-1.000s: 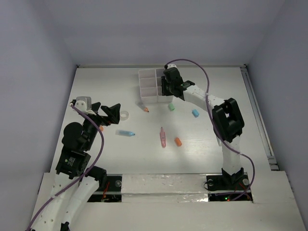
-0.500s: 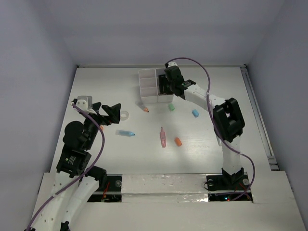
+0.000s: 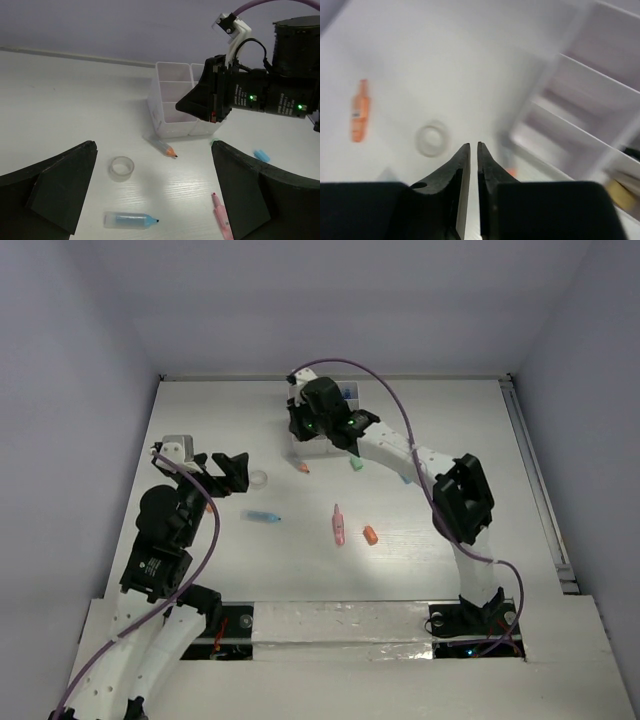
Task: Sort the stationery into containers
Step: Pick up the stationery from the center of the board.
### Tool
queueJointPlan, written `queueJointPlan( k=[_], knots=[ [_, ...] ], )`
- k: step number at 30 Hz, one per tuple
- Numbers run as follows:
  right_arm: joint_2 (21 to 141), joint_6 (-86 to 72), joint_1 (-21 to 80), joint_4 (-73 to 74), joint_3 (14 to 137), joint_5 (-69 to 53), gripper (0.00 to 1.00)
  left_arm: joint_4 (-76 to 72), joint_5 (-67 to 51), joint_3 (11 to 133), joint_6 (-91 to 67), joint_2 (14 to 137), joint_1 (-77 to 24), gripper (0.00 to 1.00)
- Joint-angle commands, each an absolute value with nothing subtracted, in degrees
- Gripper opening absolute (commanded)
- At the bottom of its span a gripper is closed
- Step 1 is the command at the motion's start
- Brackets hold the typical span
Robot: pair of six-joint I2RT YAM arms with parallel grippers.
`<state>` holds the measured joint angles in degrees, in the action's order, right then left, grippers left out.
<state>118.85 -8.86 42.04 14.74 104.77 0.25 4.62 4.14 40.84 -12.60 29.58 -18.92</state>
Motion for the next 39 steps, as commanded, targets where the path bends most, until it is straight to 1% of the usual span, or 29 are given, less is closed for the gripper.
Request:
queueJointPlan(
  k=[1, 2, 5, 6, 8, 10, 12, 15, 16, 17, 19, 20, 21, 22, 24, 25, 27, 28, 30, 33, 36, 37, 39],
  knots=[
    [122.69, -7.56, 44.56, 14.76, 110.91, -7.90, 0.18, 4.48, 10.53, 42.01, -13.53, 29.62, -17.84, 0.99],
    [124.00, -7.65, 45.26, 15.98, 114.31, -8.52, 0.23, 4.48, 11.24, 41.92, -13.80, 29.62, -17.15, 0.99],
    [128.93, -7.56, 47.01, 20.47, 119.78, -10.02, 0.30, 4.74, 12.74, 41.57, -14.85, 30.58, -16.09, 0.99],
    [129.63, -7.56, 47.02, 20.91, 120.93, -9.85, 0.31, 4.92, 13.09, 41.40, -15.20, 31.28, -16.08, 0.99],
    [128.24, -8.17, 47.64, 19.43, 119.19, -8.18, 0.31, 6.49, 12.83, 41.92, -16.16, 35.05, -15.47, 0.99],
    [124.31, -8.44, 47.64, 17.06, 114.27, -6.69, 0.32, 8.43, 12.31, 43.23, -18.01, 40.66, -14.85, 0.99],
    [118.95, -7.39, 47.64, 17.05, 109.72, -4.67, 0.32, 10.36, 8.81, 44.11, -21.70, 45.93, -13.02, 0.99],
    [111.30, -6.24, 47.64, 16.27, 102.42, -1.24, 0.33, 10.98, 6.07, 45.00, -23.11, 50.78, -12.48, 0.99],
    [108.57, -5.98, 47.64, 14.95, 96.22, -0.36, 0.33, 10.81, 5.19, 45.26, -23.29, 53.24, -12.48, 0.99],
    [103.06, -6.15, 47.11, 14.33, 93.19, 1.30, 0.34, 10.20, 2.92, 45.18, -23.38, 54.22, -11.96, 0.99],
    [97.94, -8.51, 45.80, 12.67, 87.22, 0.71, 0.35, 9.58, 1.94, 45.17, -24.52, 57.81, -11.95, 0.99],
    [95.39, -9.57, 45.79, 12.05, 81.88, 0.36, 0.35, 8.97, 1.76, 45.26, -24.96, 58.96, -11.95, 0.99],
    [90.40, -10.97, 45.01, 11.17, 79.13, -1.39, 0.35, 8.36, 1.93, 45.09, -25.31, 60.28, -11.95, 0.95],
    [87.92, -11.25, 45.00, 9.51, 76.67, -1.49, 0.37, 7.65, 2.02, 44.65, -25.75, 62.82, -11.95, 0.78],
    [81.69, -11.43, 44.30, 8.88, 71.12, -0.79, 0.38, 6.77, 0.27, 44.91, -26.10, 65.73, -9.50, 0.64],
    [80.00, -11.16, 43.69, 8.62, 69.71, -0.36, 0.38, 7.03, 0.96, 45.43, -26.28, 68.18, -9.49, 0.49],
    [76.83, -10.81, 43.16, 8.35, 66.20, 1.48, 0.39, 7.29, 1.93, 45.88, -26.28, 69.95, -8.79, 0.39],
    [74.47, -10.64, 43.15, 8.09, 65.14, 2.19, 0.38, 7.29, 2.63, 46.31, -26.37, 71.35, -8.79, 0.31],
    [72.52, -10.55, 42.55, 7.65, 62.16, 2.29, 0.38, 6.94, 3.78, 46.49, -27.33, 72.77, -8.79, 0.30],
    [69.79, -10.81, 42.54, 6.51, 59.77, 2.02, 0.38, 5.45, 4.92, 46.67, -28.74, 75.93, -9.40, 0.30],
    [68.73, -11.25, 42.54, 5.71, 58.27, 0.36, 0.38, 4.40, 6.15, 47.46, -29.44, 79.27, -10.11, 0.33],
    [68.64, -11.42, 42.54, 5.28, 57.92, -1.21, 0.38, 4.05, 6.41, 47.98, -29.53, 80.76, -10.80, 0.36],
    [68.82, -11.60, 42.54, 5.01, 57.74, -2.02, 0.38, 3.17, 6.33, 48.34, -29.88, 82.35, -10.81, 0.36]
  ],
)
